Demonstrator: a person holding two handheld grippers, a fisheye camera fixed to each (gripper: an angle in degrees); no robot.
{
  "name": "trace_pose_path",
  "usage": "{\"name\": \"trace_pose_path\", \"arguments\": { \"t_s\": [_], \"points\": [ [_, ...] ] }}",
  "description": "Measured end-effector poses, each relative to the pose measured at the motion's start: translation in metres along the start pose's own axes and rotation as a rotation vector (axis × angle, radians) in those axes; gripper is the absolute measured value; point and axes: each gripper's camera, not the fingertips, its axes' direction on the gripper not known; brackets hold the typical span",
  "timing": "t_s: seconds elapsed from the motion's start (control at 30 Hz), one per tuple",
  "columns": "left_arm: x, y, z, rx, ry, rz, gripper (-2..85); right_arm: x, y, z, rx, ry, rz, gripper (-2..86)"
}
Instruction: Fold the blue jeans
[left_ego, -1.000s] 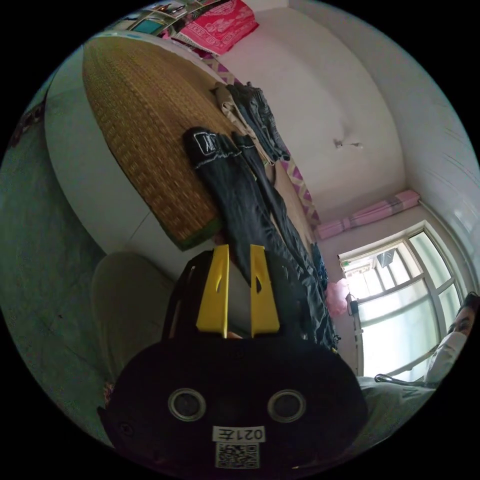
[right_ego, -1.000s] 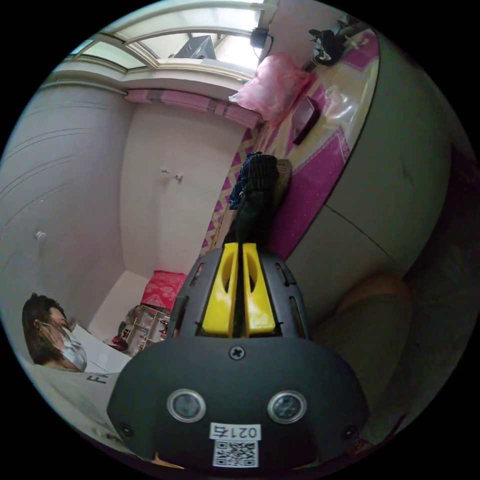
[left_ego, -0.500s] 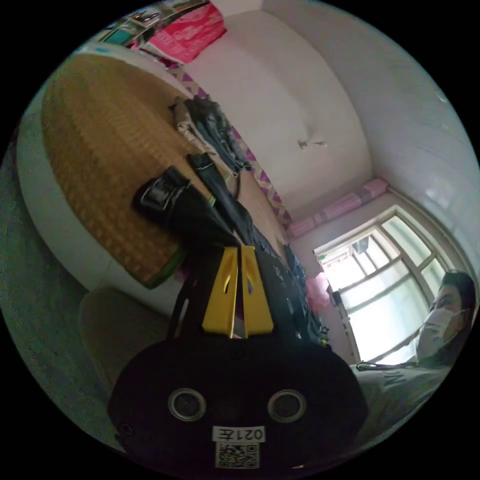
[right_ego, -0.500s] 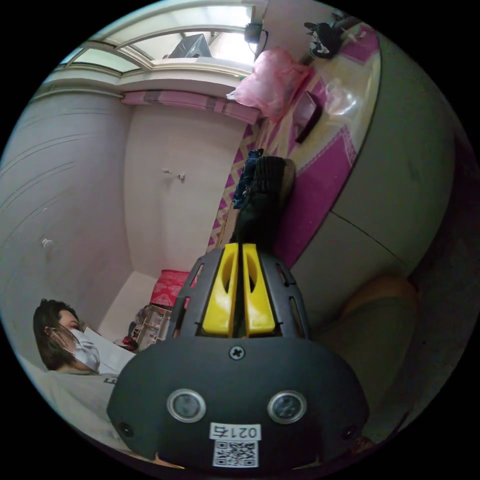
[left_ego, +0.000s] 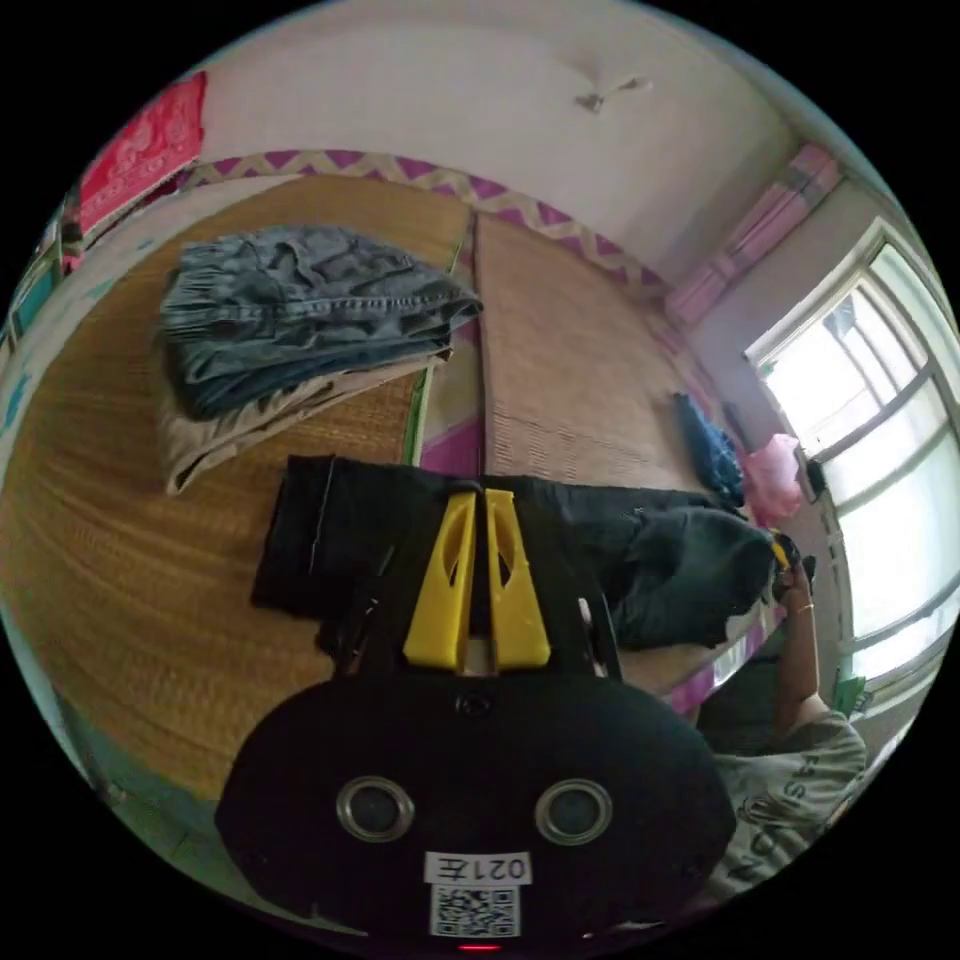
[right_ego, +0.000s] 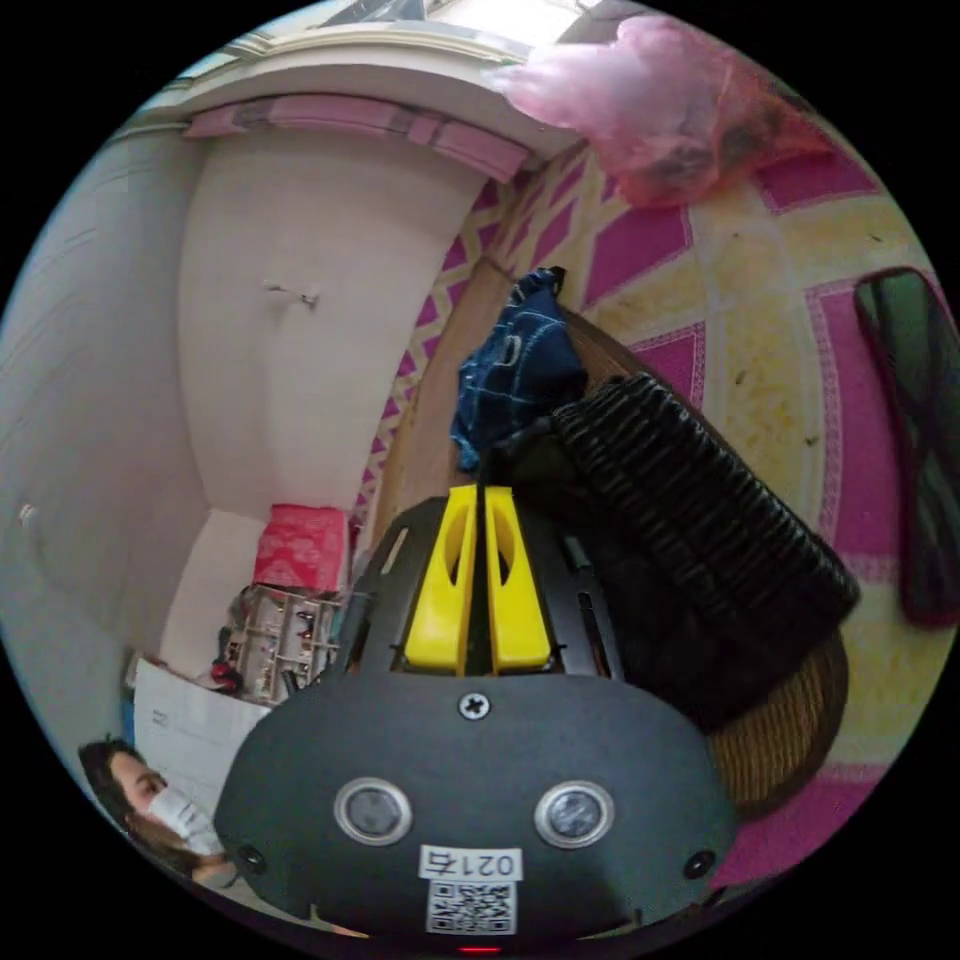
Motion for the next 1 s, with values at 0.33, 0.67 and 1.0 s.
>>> {"name": "trace_pose_path", "arguments": {
  "t_s": [0.33,0.67,1.0],
  "points": [
    [-0.016,-0.006,0.027,0.137,0.009,0.062,2.3,0.015,0.006,0.025,-0.019,0.000,-0.130,4.2],
    [0.004,0.024,0.045,0.045,-0.057,0.148,12.7,-0.010,0.096,0.010,-0.042,-0.162,-0.260,2.5],
    [0.032,0.008,0.073,0.071,0.093,0.182,12.6,-0.010,0.164,0.054,-0.171,-0.289,-0.238,0.0]
  ]
}}
